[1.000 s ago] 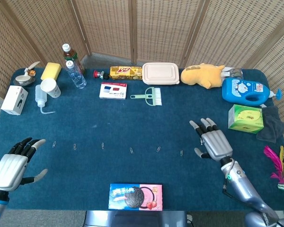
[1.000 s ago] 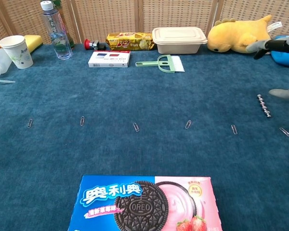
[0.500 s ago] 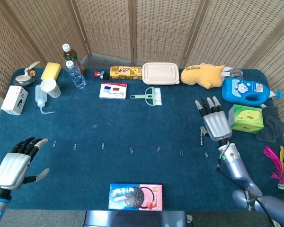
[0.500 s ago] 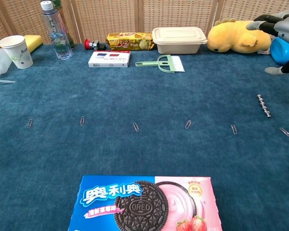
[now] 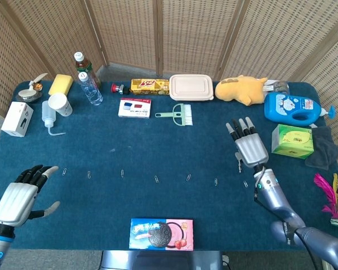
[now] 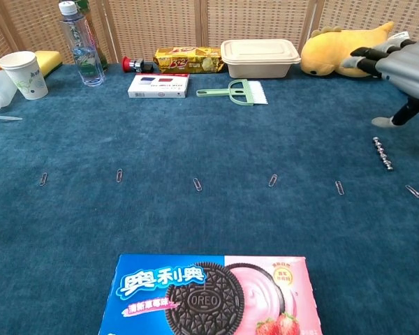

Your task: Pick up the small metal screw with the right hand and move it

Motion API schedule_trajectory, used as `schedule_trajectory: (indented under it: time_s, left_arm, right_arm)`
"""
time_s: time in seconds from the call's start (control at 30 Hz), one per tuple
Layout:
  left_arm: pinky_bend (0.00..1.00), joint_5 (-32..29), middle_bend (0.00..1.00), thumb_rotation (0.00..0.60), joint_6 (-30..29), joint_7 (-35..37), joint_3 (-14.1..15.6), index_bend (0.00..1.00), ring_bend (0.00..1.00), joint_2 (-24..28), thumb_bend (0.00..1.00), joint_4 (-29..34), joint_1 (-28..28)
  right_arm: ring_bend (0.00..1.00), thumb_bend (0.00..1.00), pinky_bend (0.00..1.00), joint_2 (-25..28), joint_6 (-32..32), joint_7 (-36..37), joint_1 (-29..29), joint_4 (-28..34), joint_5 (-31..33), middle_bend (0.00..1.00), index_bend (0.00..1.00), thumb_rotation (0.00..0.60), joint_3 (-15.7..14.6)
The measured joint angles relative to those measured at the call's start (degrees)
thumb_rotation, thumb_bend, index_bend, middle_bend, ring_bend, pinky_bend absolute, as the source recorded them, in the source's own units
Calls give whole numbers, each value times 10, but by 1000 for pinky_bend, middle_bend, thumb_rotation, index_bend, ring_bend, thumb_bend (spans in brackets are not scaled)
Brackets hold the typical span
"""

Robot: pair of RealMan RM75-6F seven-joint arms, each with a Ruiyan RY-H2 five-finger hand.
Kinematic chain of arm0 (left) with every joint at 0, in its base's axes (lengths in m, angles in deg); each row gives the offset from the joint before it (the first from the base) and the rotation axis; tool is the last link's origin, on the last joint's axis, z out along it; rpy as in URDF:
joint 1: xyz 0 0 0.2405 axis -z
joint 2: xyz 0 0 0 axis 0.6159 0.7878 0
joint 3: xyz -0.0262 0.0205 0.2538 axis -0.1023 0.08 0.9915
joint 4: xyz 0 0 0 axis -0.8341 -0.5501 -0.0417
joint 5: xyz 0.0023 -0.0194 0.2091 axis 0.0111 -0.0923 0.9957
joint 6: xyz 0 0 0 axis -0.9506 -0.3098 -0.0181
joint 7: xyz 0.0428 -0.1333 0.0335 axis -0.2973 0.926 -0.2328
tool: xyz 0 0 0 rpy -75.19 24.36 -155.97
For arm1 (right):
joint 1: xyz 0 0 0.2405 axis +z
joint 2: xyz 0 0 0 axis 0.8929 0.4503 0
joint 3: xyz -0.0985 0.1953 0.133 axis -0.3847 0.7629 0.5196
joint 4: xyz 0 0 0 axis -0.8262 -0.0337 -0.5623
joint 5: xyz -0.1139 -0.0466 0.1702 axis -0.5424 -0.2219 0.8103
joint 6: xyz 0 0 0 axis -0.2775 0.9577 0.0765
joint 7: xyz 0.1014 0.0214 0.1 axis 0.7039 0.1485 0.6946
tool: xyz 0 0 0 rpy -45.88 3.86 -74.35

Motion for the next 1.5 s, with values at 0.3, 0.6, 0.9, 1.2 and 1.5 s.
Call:
schedule_trajectory:
  time_s: [0.3, 0.6, 0.9, 1.2, 1.5]
  left_arm:
    - [158, 5, 175, 459, -5, 14, 4, 129, 126, -4, 390, -12, -2]
    - [158, 7, 175, 460, -12, 26, 7, 129, 126, -5, 390, -23, -6]
    - [158, 9, 175, 461, -14, 30, 9, 128, 126, -7, 390, -27, -7]
    - [158, 8, 175, 462, -12, 28, 10, 128, 126, -9, 390, -26, -6]
    - [158, 9, 175, 462, -15, 28, 10, 127, 126, -9, 390, -27, -7]
  right_arm:
    - [0, 299, 38, 13, -5, -44, -13, 58, 2, 0, 0, 515, -20]
    - [0, 299, 38, 2, 12, -79, -13, 63, 24, 0, 0, 516, -29]
    - [0, 299, 38, -6, 19, -89, -16, 46, 33, 0, 0, 512, -37]
    - [0, 299, 38, -13, 25, -86, -20, 28, 43, 0, 0, 515, -40]
    - [0, 299, 38, -17, 28, -90, -19, 14, 49, 0, 0, 513, -41]
